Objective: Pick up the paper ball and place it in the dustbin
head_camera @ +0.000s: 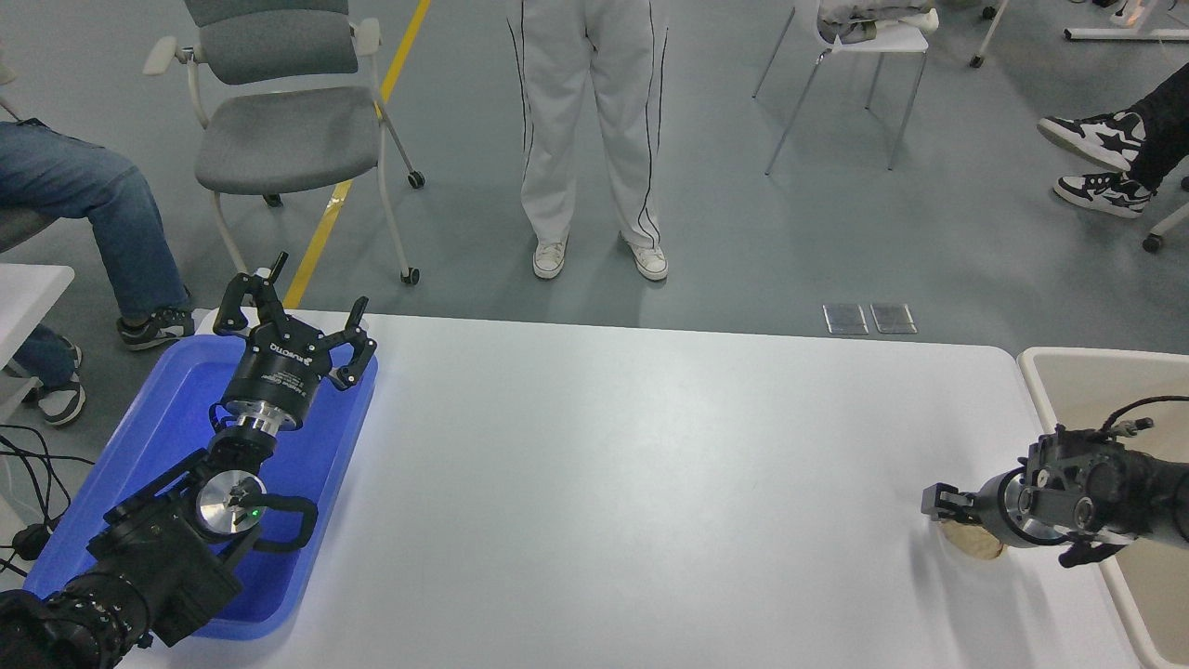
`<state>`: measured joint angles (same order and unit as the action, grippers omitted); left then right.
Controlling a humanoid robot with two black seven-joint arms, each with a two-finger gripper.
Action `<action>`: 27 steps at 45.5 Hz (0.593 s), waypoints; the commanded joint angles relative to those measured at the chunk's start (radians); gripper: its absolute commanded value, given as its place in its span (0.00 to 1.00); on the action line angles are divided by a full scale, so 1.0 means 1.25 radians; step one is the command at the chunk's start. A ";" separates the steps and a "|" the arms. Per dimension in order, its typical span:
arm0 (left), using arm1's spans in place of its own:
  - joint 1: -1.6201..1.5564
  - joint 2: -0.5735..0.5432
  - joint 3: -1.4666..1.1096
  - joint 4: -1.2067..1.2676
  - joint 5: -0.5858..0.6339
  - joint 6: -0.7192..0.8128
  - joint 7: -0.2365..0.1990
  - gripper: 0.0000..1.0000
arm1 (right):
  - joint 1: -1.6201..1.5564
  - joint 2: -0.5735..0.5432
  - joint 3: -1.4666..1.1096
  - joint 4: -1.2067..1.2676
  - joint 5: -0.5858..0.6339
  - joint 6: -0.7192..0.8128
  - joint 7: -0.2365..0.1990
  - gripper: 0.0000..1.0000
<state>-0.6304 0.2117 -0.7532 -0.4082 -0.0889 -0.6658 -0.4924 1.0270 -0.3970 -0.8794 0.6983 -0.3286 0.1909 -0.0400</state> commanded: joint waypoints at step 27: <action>0.000 0.000 0.000 -0.001 0.000 0.000 0.000 1.00 | 0.084 -0.071 -0.016 0.130 -0.007 0.125 -0.002 0.00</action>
<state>-0.6305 0.2117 -0.7532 -0.4095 -0.0890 -0.6658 -0.4924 1.0850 -0.4602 -0.8820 0.7891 -0.3283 0.3162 -0.0421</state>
